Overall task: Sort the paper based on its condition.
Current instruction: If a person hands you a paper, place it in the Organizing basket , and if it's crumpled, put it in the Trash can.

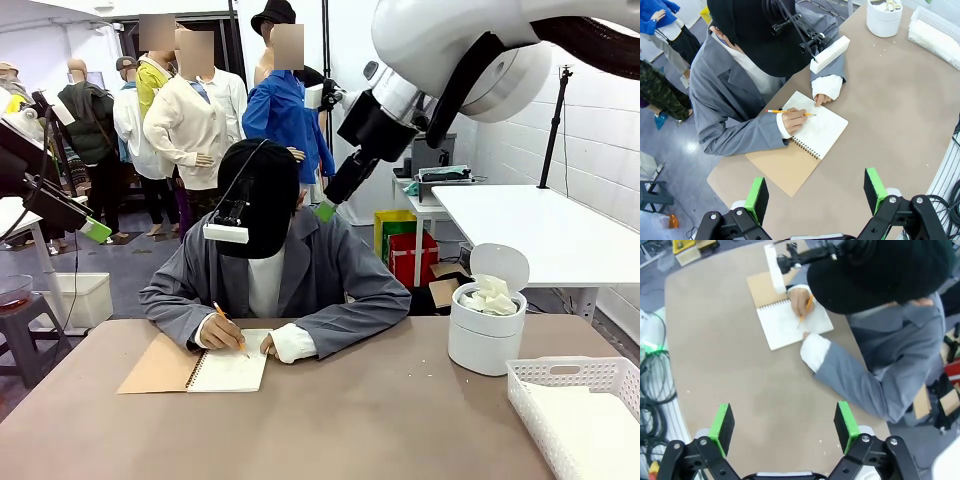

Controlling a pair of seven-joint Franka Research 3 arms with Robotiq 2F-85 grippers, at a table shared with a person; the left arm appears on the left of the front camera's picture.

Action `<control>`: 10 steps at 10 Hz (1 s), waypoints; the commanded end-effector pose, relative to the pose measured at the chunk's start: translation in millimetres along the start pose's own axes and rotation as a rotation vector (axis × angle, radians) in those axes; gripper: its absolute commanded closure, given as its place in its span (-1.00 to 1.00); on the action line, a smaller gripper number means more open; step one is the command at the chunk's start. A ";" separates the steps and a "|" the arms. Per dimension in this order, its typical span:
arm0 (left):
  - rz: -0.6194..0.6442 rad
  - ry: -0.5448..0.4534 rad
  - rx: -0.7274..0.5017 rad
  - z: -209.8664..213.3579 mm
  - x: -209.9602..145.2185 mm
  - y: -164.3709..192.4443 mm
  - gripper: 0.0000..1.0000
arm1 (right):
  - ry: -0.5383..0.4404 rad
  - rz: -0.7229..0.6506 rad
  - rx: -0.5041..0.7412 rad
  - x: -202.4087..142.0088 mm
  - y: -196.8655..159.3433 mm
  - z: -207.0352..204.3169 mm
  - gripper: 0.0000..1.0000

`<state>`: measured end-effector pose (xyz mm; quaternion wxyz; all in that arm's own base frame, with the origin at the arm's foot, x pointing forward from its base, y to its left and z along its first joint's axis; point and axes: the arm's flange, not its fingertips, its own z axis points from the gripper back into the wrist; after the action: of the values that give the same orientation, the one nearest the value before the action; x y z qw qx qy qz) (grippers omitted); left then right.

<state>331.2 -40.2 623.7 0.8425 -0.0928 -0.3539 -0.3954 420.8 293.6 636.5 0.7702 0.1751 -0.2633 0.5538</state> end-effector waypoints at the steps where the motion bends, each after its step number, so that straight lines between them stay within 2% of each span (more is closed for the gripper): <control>1: 0.002 -0.006 0.002 0.3 -0.1 1.7 -1.00 | -0.053 0.031 0.024 3.5 8.2 -4.9 -1.00; 6: 0.002 -0.006 0.002 0.3 -0.1 1.7 -1.00 | -0.093 0.103 -0.001 0.7 26.2 -18.3 -1.00; 10: 0.002 -0.006 0.002 0.3 -0.1 1.7 -1.00 | -0.078 0.061 0.033 -14.0 27.0 -19.1 -1.00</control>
<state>331.2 -40.2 623.7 0.8425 -0.0928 -0.3539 -0.3954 401.4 310.1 617.9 0.7496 0.1859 -0.2823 0.5691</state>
